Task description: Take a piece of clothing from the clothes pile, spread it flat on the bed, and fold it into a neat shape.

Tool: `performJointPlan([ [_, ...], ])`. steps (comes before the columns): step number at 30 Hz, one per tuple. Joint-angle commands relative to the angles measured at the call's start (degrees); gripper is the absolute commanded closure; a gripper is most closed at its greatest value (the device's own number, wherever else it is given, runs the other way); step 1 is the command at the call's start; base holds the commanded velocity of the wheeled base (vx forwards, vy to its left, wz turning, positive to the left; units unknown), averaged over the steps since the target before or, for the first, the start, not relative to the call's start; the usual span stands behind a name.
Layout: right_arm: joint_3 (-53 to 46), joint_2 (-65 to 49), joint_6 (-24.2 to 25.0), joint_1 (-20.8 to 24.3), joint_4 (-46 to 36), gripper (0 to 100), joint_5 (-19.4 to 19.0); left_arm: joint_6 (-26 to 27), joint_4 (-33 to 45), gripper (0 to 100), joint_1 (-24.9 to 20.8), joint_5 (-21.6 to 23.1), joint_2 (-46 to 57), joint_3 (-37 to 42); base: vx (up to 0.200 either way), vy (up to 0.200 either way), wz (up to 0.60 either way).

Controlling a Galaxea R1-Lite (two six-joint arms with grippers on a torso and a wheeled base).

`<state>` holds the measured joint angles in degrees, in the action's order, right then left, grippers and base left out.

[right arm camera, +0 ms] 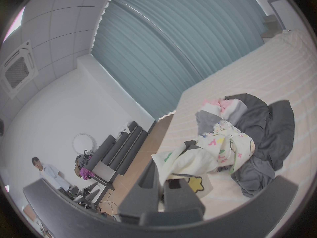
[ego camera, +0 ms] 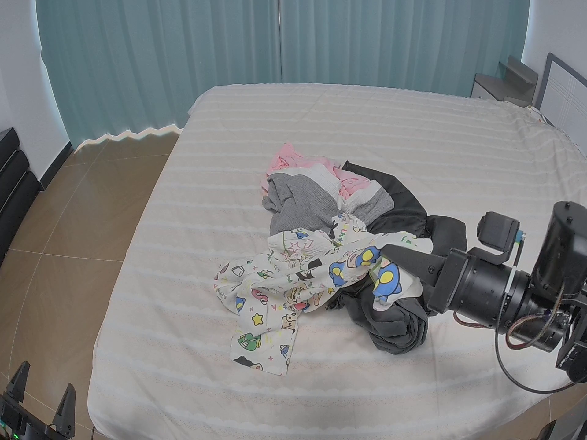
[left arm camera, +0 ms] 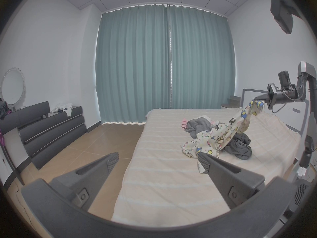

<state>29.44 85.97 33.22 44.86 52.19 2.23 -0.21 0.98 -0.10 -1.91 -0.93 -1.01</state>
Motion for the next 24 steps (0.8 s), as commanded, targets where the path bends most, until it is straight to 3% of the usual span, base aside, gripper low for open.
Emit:
performJointPlan([
  [1,1.41,-4.49,-1.67,1.54,0.11,100,-1.09,0.73,-0.01,0,0.01,2.27,0.84,0.57,0.000,0.000,0.00],
  [8,2.90,-5.37,-3.16,2.25,0.28,100,-3.11,5.30,-0.27,0,0.01,6.75,0.84,0.57,0.000,0.000,0.00],
  [13,5.36,-5.55,-3.51,2.86,0.28,100,-4.16,4.07,-1.33,0,0.01,8.33,0.84,-0.92,0.000,0.000,0.00],
  [16,7.03,-5.37,-3.51,3.13,0.28,100,-4.25,-5.15,-3.79,0,0.10,16.33,-0.66,-10.59,0.000,0.000,0.00],
  [18,6.95,-5.37,-3.42,3.74,0.28,100,-4.78,-5.15,-3.35,0,1.24,21.69,-1.62,-11.03,0.000,0.000,0.00],
  [20,6.59,-5.46,-3.25,3.92,0.28,100,-5.39,-4.45,-2.73,0,1.50,24.24,-1.89,-10.06,0.000,0.000,0.00],
  [24,7.12,-5.37,-2.98,4.01,0.28,100,-5.66,-4.36,-0.54,0,1.59,25.03,-3.29,-10.24,0.000,0.000,0.00],
])
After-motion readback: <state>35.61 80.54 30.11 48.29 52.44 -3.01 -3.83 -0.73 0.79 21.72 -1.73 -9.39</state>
